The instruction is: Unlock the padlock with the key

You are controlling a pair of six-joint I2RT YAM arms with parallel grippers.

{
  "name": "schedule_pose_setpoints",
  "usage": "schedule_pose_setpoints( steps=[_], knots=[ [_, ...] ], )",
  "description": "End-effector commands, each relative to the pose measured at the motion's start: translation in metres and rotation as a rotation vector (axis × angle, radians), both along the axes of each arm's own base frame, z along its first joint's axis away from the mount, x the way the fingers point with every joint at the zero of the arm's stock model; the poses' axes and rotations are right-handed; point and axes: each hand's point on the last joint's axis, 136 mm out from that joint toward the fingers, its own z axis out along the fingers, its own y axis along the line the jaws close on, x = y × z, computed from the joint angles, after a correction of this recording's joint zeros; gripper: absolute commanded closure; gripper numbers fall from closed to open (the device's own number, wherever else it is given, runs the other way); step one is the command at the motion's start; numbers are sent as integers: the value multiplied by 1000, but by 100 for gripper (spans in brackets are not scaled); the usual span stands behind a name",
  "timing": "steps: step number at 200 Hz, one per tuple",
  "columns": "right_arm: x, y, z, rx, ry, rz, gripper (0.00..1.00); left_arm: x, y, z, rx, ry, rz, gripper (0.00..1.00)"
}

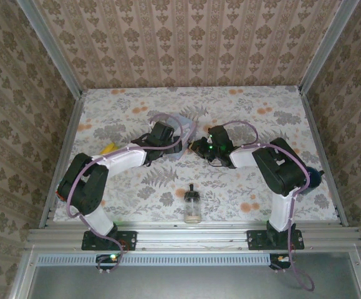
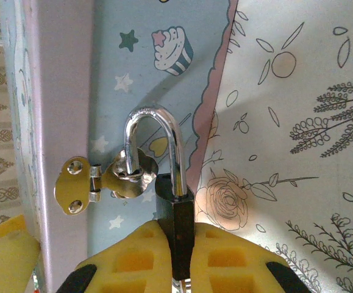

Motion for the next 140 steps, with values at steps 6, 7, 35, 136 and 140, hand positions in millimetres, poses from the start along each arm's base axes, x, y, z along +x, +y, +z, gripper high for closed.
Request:
schedule_pose_setpoints(
  steps=[6,7,35,136,140],
  knots=[
    [20,-10,28,6,-104,-50,100,-26,17,-26,73,110,-14,3],
    [20,-10,28,6,-104,-49,100,-26,17,-26,73,110,-14,3],
    [23,-12,31,10,-110,-59,100,-27,17,-26,70,112,-12,3],
    [40,-11,29,114,-97,-167,100,-27,16,-30,59,122,-7,4],
    [40,-12,29,113,-97,-170,100,-27,16,-30,59,122,-8,4]
  ],
)
